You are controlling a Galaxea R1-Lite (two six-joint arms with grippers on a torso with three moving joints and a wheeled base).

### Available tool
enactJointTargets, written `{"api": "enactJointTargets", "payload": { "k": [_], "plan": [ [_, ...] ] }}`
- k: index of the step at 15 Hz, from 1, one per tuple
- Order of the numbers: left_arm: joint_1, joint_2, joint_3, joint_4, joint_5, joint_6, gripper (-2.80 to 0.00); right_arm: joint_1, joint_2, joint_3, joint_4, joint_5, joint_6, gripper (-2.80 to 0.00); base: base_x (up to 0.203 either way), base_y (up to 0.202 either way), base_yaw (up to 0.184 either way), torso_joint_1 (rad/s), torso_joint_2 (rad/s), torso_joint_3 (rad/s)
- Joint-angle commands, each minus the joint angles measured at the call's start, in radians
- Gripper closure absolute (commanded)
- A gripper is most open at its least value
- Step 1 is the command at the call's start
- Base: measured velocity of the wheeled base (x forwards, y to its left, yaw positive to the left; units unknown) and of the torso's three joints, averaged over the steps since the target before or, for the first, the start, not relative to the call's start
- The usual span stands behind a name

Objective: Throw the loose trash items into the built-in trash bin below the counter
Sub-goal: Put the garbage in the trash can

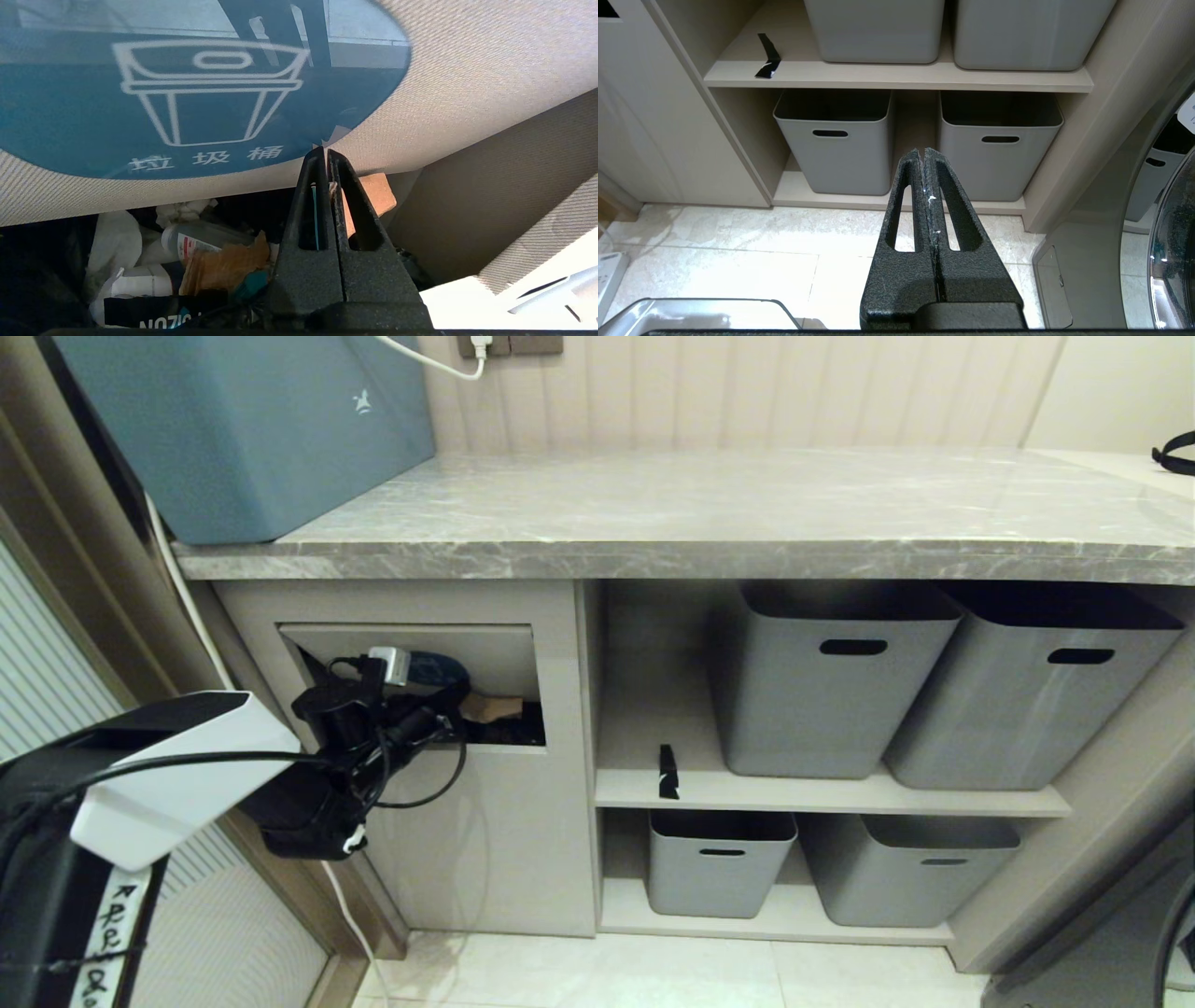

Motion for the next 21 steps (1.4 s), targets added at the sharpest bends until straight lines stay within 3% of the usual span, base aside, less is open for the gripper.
{"api": "enactJointTargets", "payload": {
  "k": [1,4,5,14,21],
  "plan": [
    [0.0,0.005,-0.003,-0.008,-0.001,-0.001,0.0,0.0,0.002,0.0,0.0,0.0,0.0,0.0,0.0,0.0,0.0,0.0,0.0,0.0],
    [0.003,0.008,-0.003,-0.008,-0.001,-0.001,0.0,0.0,0.002,0.0,0.0,0.0,0.0,0.0,0.0,0.0,0.0,0.0,0.0,0.0],
    [0.002,0.009,-0.002,-0.008,-0.001,-0.001,-2.8,0.0,0.002,0.0,0.0,0.0,0.0,0.0,0.0,0.0,0.0,0.0,0.0,0.0],
    [0.005,-0.026,0.028,-0.007,0.0,0.0,-2.8,0.0,0.002,0.0,0.0,0.0,0.0,0.0,0.0,0.0,0.0,0.0,0.0,0.0],
    [-0.001,-0.303,0.447,-0.052,0.004,-0.017,-2.8,0.0,0.002,0.0,0.0,0.0,0.0,0.0,0.0,0.0,0.0,0.0,0.0,0.0]
  ]
}}
